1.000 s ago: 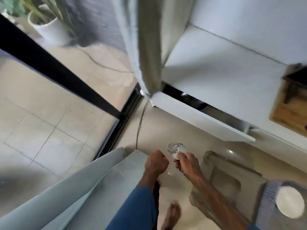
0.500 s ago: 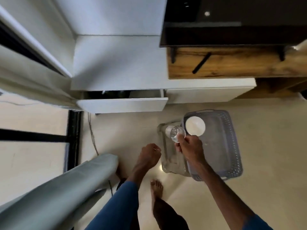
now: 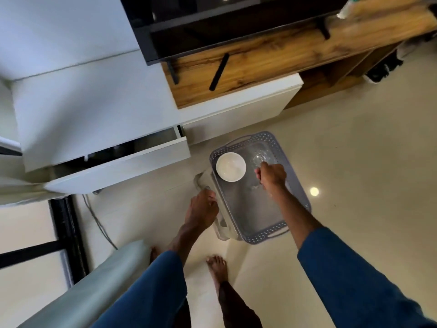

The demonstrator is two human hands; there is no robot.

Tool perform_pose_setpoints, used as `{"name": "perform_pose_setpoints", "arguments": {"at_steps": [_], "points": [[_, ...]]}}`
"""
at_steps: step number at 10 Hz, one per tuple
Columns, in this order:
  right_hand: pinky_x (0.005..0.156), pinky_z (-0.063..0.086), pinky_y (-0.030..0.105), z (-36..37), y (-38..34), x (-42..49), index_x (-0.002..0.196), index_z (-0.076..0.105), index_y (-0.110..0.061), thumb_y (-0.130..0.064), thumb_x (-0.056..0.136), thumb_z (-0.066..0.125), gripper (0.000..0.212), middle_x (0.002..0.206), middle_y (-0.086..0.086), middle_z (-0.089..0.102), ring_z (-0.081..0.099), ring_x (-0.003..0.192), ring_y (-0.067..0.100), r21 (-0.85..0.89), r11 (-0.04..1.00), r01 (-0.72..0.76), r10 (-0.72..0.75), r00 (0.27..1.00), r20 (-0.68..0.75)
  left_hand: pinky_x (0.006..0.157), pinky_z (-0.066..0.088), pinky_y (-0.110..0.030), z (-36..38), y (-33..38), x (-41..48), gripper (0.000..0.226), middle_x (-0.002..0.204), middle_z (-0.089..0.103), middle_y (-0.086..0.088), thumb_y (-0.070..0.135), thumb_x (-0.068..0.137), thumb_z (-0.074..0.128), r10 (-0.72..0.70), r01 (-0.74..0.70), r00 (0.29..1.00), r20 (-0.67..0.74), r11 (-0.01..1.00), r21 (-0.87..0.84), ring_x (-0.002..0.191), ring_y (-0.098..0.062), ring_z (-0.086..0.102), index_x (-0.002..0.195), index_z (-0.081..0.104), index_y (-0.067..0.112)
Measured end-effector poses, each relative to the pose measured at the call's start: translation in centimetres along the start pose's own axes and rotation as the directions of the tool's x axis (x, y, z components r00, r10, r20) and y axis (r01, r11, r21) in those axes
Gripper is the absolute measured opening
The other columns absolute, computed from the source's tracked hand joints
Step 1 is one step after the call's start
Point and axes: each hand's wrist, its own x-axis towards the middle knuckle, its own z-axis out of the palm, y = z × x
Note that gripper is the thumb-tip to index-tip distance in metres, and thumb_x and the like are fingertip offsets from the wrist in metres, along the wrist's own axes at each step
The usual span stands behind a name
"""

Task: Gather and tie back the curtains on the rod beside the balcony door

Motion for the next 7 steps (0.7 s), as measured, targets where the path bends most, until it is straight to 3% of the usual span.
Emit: {"name": "perform_pose_setpoints", "arguments": {"at_steps": [1,2,5,6,7], "points": [[0.047,0.04,0.024,2.2,0.4,2.9,0.064,0.073,-0.01,-0.027,0.087,0.048,0.039,0.057,0.001,0.066,0.051,0.042,0.014,0.016,0.998,-0.056,0.055,0.996,0.065,0.081,0.059,-0.042,0.5,-0.5,1.7,0.019,0.104,0.074,-0.008,0.007,0.09,0.053,0.024,-0.023,1.0,0.016,1.0,-0.011,0.089,-0.028,0.071,0.104,0.065,0.013],[0.033,0.027,0.015,3.1,1.2,4.0,0.077,0.074,-0.004,-0.024,0.09,0.047,0.036,0.057,0.003,0.064,0.046,0.039,0.012,0.02,0.993,-0.115,0.112,0.988,0.107,0.078,0.061,-0.04,0.4,-1.1,2.5,0.016,0.104,0.074,-0.007,0.006,0.093,0.053,0.039,-0.039,0.998,0.051,0.999,-0.001,0.083,-0.025,0.072,0.101,0.063,0.014],[0.04,0.028,0.017,3.2,2.4,6.1,0.071,0.071,-0.008,-0.024,0.092,0.046,0.036,0.067,0.009,0.067,0.043,0.041,0.012,0.012,0.991,-0.136,0.133,0.983,0.124,0.081,0.061,-0.04,-0.7,-3.9,3.0,0.022,0.105,0.074,-0.006,0.001,0.093,0.052,0.068,-0.063,0.99,0.126,0.997,-0.041,0.092,-0.02,0.071,0.103,0.069,0.01],[0.04,0.028,0.017,3.5,2.4,6.8,0.074,0.072,-0.007,-0.044,0.101,0.038,0.056,0.065,0.007,0.067,0.043,0.039,0.011,0.043,0.983,-0.181,0.172,0.973,0.153,0.075,0.06,-0.034,-1.4,-5.2,2.8,0.023,0.104,0.073,-0.006,0.0,0.094,0.051,0.036,-0.025,0.99,0.136,0.996,-0.084,0.089,-0.021,0.071,0.104,0.07,0.007],[0.044,0.039,0.025,3.7,3.0,5.9,0.078,0.074,-0.003,-0.056,0.092,0.034,0.068,0.062,0.007,0.066,0.05,0.045,0.018,-0.026,0.99,-0.141,0.141,0.99,0.006,0.07,0.059,-0.032,-2.3,-6.2,2.2,0.026,0.104,0.073,-0.006,-0.001,0.095,0.05,0.016,0.002,0.989,0.144,0.992,-0.127,0.089,-0.022,0.072,0.095,0.07,0.015]]}}
